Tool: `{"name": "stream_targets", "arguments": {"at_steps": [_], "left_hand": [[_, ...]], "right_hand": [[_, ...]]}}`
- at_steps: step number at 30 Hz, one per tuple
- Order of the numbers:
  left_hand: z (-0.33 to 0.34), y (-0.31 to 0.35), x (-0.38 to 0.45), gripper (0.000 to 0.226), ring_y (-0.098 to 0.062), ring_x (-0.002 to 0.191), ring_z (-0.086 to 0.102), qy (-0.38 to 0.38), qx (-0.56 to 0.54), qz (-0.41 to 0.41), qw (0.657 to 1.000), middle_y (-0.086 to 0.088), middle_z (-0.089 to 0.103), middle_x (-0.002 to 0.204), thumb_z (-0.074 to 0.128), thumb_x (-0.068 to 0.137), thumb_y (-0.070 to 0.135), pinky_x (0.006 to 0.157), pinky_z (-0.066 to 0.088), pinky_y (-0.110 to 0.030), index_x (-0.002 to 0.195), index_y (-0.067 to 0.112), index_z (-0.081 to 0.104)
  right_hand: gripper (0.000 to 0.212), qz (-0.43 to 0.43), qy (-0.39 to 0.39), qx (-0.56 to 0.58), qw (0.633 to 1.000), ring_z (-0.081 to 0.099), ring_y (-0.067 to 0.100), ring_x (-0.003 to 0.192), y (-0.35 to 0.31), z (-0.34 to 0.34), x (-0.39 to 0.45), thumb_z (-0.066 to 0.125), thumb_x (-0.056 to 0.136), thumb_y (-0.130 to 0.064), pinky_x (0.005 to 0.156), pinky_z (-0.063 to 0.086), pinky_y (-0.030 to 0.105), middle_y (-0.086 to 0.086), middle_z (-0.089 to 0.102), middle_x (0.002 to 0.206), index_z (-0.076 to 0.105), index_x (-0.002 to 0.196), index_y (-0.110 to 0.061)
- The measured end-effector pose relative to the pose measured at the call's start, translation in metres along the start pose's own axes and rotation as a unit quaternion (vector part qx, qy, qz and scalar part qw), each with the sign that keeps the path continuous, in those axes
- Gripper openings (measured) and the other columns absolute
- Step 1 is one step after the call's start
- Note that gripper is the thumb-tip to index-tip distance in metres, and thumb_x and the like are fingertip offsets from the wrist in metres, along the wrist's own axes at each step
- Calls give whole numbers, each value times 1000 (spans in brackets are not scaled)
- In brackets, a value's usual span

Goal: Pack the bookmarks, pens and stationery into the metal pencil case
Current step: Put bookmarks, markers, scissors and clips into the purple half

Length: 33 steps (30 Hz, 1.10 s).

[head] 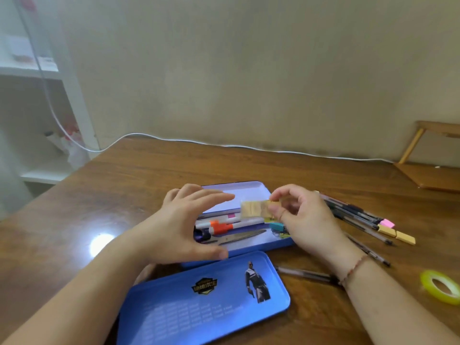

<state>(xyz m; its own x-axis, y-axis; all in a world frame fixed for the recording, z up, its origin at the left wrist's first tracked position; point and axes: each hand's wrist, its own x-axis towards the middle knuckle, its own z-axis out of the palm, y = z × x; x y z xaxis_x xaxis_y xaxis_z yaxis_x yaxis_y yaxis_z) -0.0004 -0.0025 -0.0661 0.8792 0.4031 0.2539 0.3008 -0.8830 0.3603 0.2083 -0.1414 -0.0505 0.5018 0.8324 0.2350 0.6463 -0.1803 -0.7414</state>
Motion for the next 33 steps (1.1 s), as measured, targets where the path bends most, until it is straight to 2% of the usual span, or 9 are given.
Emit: {"name": "stream_targets", "arguments": {"at_steps": [3, 7, 12, 15, 19, 21, 25, 29, 33], "left_hand": [[2, 2, -1, 96, 25, 126, 3, -59, 3, 9, 998, 34, 29, 143, 70, 64, 73, 110, 10, -25, 146, 52, 24], [2, 3, 0, 92, 33, 120, 0, -65, -2, -4, 998, 38, 26, 138, 76, 70, 60, 107, 10, -22, 146, 52, 24], [4, 2, 1, 90, 22, 130, 13, -58, -2, 4, 998, 45, 25, 136, 75, 70, 61, 110, 11, -19, 145, 53, 26], [5, -1, 1, 90, 9, 137, 21, -41, 13, 7, 999, 33, 33, 146, 69, 66, 68, 112, 11, -21, 145, 52, 28], [7, -1, 1, 91, 6, 137, 26, -28, 17, 3, 999, 31, 36, 146, 71, 66, 67, 108, 15, -18, 146, 49, 31], [8, -3, 1, 90, 5, 136, 28, -23, 14, -1, 1000, 30, 38, 145, 69, 65, 70, 110, 19, -21, 144, 49, 34], [7, -12, 5, 89, -1, 134, 41, 13, 3, -27, 1000, 21, 49, 142, 62, 60, 78, 114, 35, -36, 141, 43, 44], [9, -27, 8, 90, -5, 127, 49, 44, -18, -73, 996, 17, 55, 136, 62, 57, 80, 109, 39, -29, 136, 38, 52], [12, -35, 12, 87, -9, 125, 52, 70, -27, -108, 991, 15, 57, 133, 66, 61, 80, 105, 39, -26, 134, 35, 55]], "right_hand": [[2, -16, -68, -45, 997, 58, 11, 75, 0, 8, -2, 64, 88, -34, 78, 53, 42, -8, 67, 79, 62, 88, -36], [5, -30, -110, -124, 986, 49, 7, 91, -6, 7, -7, 57, 91, -37, 90, 42, 41, -15, 61, 83, 62, 88, -39], [18, -96, -77, -221, 967, 36, 8, 100, -7, 8, -13, 54, 91, -45, 87, 39, 31, -18, 50, 104, 68, 100, -37], [23, -132, -91, -222, 962, 38, 5, 96, -10, 7, -19, 53, 88, -53, 84, 40, 29, -21, 54, 98, 67, 98, -38], [23, -176, -123, -248, 945, 35, 4, 97, -14, 9, -29, 58, 86, -53, 82, 31, 27, -22, 53, 93, 68, 100, -38], [20, -179, -99, -238, 950, 38, 6, 97, -12, 14, -28, 59, 87, -48, 82, 32, 27, -20, 55, 92, 70, 99, -36], [22, -178, -41, -240, 954, 41, 9, 100, -7, 26, -23, 56, 88, -47, 86, 39, 29, -17, 61, 99, 68, 103, -36], [24, -161, 29, -244, 956, 45, 10, 98, 0, 9, -15, 58, 87, -47, 81, 44, 31, -15, 63, 103, 67, 105, -33], [14, -47, 135, -213, 967, 49, 7, 90, 21, -34, -1, 63, 87, -39, 72, 44, 26, -13, 66, 93, 69, 97, -32]]}}
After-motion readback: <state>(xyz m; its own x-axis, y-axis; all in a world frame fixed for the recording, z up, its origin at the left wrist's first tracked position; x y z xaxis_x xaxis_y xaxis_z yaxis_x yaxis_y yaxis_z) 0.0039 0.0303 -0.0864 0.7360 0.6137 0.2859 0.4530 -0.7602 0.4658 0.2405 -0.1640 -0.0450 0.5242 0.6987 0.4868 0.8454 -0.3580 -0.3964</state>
